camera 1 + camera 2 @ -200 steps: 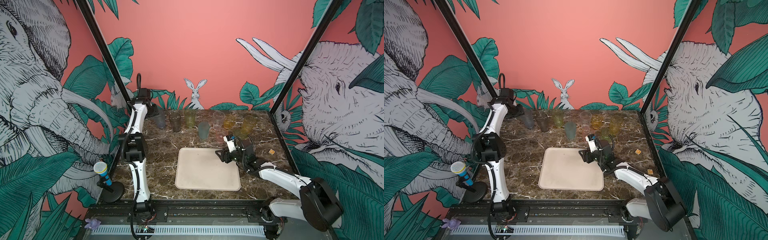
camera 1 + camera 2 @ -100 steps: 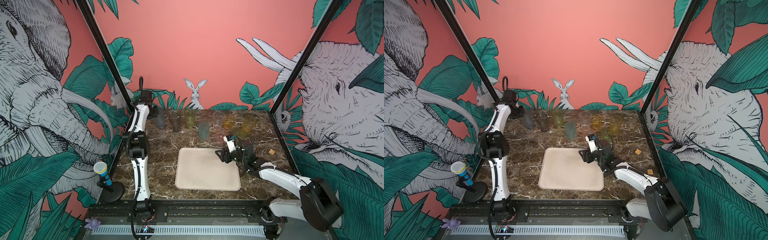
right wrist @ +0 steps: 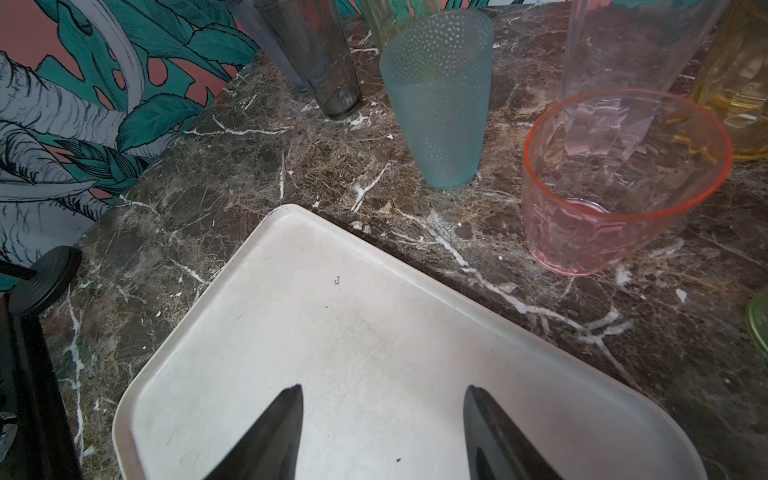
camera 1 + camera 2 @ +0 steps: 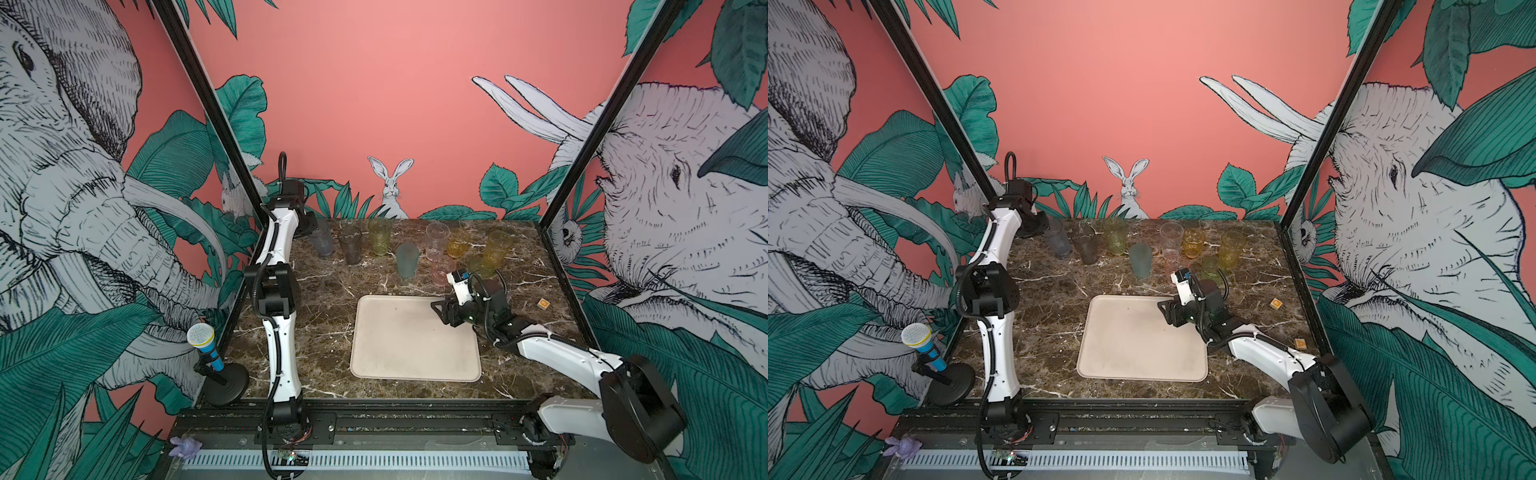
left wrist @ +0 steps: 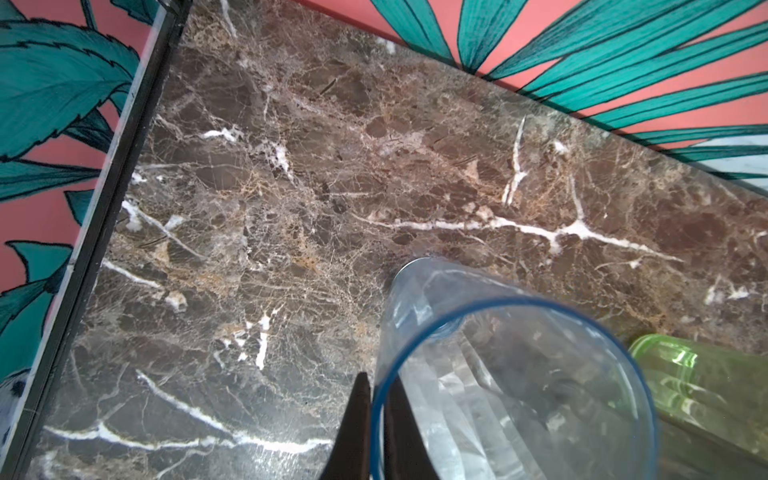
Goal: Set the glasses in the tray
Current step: 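Grasp the clear blue glass with the left gripper, then lift the clear blue glass and carry it toward the tray with the left gripper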
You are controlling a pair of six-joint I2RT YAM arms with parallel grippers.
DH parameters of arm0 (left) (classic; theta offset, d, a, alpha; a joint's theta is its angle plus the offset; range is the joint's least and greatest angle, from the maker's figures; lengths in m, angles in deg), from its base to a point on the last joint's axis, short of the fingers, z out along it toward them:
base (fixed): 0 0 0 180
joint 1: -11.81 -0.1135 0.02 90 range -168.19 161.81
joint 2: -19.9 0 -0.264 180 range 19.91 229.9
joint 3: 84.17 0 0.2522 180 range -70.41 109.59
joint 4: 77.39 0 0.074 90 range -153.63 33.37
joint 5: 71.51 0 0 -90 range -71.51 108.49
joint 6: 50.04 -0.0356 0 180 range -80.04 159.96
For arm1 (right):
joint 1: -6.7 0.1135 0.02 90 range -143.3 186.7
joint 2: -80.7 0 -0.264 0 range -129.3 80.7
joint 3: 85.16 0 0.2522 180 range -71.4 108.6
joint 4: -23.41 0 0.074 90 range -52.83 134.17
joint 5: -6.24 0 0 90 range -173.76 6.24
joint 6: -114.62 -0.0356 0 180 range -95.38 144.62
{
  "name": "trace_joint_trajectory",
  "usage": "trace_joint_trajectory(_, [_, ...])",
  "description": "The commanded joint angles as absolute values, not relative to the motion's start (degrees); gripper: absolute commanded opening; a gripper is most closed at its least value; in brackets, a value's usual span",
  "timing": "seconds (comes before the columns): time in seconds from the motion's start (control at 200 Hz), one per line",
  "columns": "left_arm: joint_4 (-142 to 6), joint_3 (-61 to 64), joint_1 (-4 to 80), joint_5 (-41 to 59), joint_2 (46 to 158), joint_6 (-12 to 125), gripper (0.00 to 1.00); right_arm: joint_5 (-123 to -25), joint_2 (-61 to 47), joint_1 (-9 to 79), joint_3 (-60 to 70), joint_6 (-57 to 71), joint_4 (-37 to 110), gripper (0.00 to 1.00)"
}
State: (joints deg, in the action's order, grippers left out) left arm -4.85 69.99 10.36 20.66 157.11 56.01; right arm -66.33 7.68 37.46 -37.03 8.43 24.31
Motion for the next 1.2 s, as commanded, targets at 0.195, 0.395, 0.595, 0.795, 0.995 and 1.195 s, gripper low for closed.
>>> trace_joint_trajectory(0.195, [2.9,61.0,10.2,20.4,139.8,53.1,0.03,-65.9,8.3,38.0,-35.5,8.6,23.6,0.63])
trace_joint_trajectory(0.395, [7.7,54.3,11.1,22.5,129.6,51.9,0.01,-66.1,8.6,38.0,-35.5,8.6,23.9,0.63])
trace_joint_trajectory(0.595, [6.9,43.7,15.7,25.3,118.0,52.6,0.00,-66.7,9.1,38.0,-35.6,8.6,24.1,0.63])
trace_joint_trajectory(0.795, [8.5,38.5,21.5,26.6,110.1,54.4,0.00,-67.3,9.0,38.0,-35.7,8.8,24.4,0.63])
trace_joint_trajectory(0.995, [8.5,31.2,25.8,26.5,102.1,57.4,0.00,-70.3,8.3,38.0,-35.6,9.1,25.4,0.64])
trace_joint_trajectory(1.195, [8.9,26.5,32.0,29.3,97.5,60.4,0.00,-71.2,8.3,38.1,-35.8,8.9,25.1,0.64])
